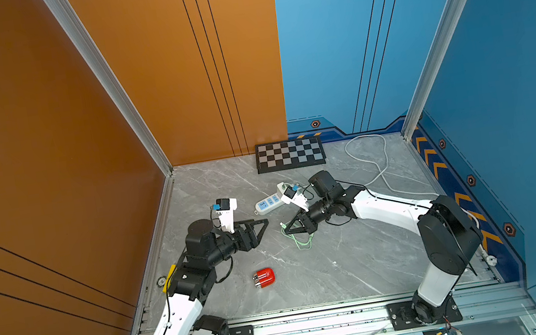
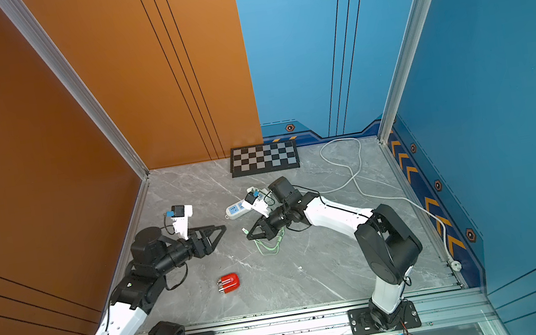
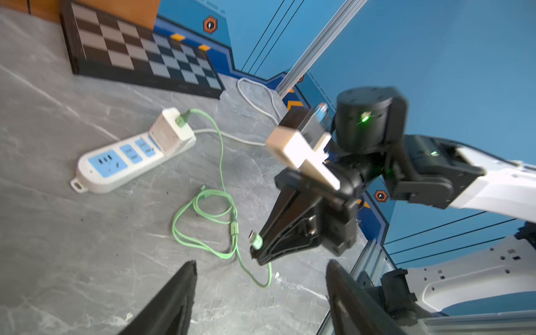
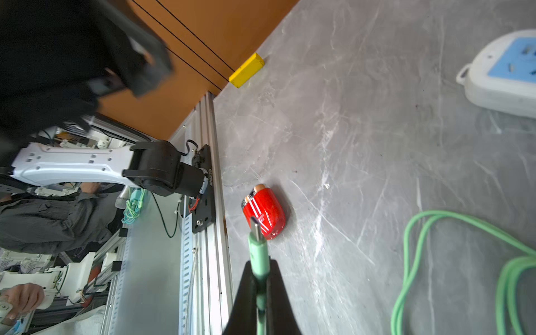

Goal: Charge the electric shaver
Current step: Pick up the charging cable from the center of the board, then pick up the electric shaver from the center of the board.

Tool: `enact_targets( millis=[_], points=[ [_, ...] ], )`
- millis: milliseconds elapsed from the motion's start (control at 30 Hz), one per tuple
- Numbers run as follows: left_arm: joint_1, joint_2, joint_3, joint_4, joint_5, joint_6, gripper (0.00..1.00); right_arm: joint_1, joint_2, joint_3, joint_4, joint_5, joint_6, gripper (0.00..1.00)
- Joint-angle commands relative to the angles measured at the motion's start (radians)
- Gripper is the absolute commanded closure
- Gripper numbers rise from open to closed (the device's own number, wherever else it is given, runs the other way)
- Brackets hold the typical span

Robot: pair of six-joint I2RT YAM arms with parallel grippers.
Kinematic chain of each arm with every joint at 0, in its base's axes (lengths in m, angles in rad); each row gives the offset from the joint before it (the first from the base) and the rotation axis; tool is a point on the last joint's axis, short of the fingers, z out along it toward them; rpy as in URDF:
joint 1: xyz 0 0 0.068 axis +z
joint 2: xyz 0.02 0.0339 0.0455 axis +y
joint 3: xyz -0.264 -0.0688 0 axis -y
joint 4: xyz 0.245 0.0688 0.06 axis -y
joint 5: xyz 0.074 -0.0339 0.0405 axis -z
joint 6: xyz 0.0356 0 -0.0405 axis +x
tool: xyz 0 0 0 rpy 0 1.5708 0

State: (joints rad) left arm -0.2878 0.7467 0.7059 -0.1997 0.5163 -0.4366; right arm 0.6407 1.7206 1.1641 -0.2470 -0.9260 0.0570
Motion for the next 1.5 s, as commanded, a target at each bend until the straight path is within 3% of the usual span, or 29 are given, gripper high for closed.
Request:
enact_targets(
  millis=[0, 200, 400, 800, 1100, 1467],
  points=[
    [0.006, 0.022, 0.134, -0.352, -0.059, 0.337, 0.28, -0.002, -0.036, -0.036, -0.122, 0.082, -0.074, 1.00],
    [-0.077, 0.096, 0.172, -0.540, -0.160, 0.651, 0.23, -0.008, -0.060, -0.084, -0.153, 0.154, -0.082, 1.00],
    [-0.295, 0.173, 0.123, -0.612, -0.419, 0.886, 0.23, -0.025, -0.082, -0.099, -0.199, 0.191, -0.095, 1.00],
    [-0.424, 0.313, 0.023, -0.613, -0.581, 1.103, 0.23, -0.032, -0.090, -0.132, -0.189, 0.187, -0.079, 1.00],
    [-0.503, 0.423, -0.020, -0.567, -0.600, 1.135, 0.22, -0.031, -0.079, -0.145, -0.188, 0.188, -0.069, 1.00],
    [-0.496, 0.494, -0.095, -0.392, -0.627, 1.106, 0.21, -0.028, -0.054, -0.143, -0.187, 0.167, -0.077, 1.00]
  ],
)
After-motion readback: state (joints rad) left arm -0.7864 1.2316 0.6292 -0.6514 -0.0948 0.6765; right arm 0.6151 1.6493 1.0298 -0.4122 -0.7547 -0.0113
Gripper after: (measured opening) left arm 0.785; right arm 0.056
